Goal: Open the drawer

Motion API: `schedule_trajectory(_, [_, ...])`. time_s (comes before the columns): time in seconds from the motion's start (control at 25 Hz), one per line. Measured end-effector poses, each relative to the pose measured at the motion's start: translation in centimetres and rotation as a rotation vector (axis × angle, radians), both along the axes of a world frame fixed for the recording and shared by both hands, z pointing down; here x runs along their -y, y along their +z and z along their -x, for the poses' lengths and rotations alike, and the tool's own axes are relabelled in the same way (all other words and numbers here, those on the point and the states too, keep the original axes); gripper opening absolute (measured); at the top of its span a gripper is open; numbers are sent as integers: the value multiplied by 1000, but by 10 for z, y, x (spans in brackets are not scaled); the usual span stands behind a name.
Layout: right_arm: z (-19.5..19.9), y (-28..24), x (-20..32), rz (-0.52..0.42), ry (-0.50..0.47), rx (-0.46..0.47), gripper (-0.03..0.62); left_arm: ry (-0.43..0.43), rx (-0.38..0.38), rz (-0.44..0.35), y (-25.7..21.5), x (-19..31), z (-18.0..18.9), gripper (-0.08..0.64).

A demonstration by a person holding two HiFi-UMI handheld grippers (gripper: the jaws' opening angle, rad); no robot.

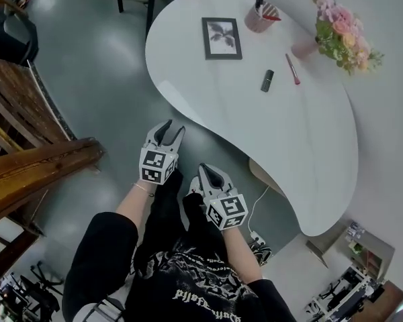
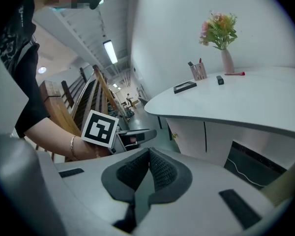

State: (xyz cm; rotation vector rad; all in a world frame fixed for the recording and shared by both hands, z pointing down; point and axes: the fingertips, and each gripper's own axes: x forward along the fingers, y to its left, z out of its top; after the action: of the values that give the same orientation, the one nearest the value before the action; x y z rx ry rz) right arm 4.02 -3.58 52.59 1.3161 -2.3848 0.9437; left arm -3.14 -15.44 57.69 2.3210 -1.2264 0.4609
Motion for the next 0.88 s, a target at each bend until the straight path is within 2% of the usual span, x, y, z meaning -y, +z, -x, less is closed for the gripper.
schedule_trajectory(0.16, [-12,26,-3,34,33,-10,26,27,11,-25,23,21,-13,181])
schedule_trajectory(0.44, [-39,58,-6,85,162,-7,26,33,26,-52,56,50,-21,192])
schedule_trajectory(0.88, [-30,86,-8,98,140,-2,26,60,34,-96,90,82,-27,225])
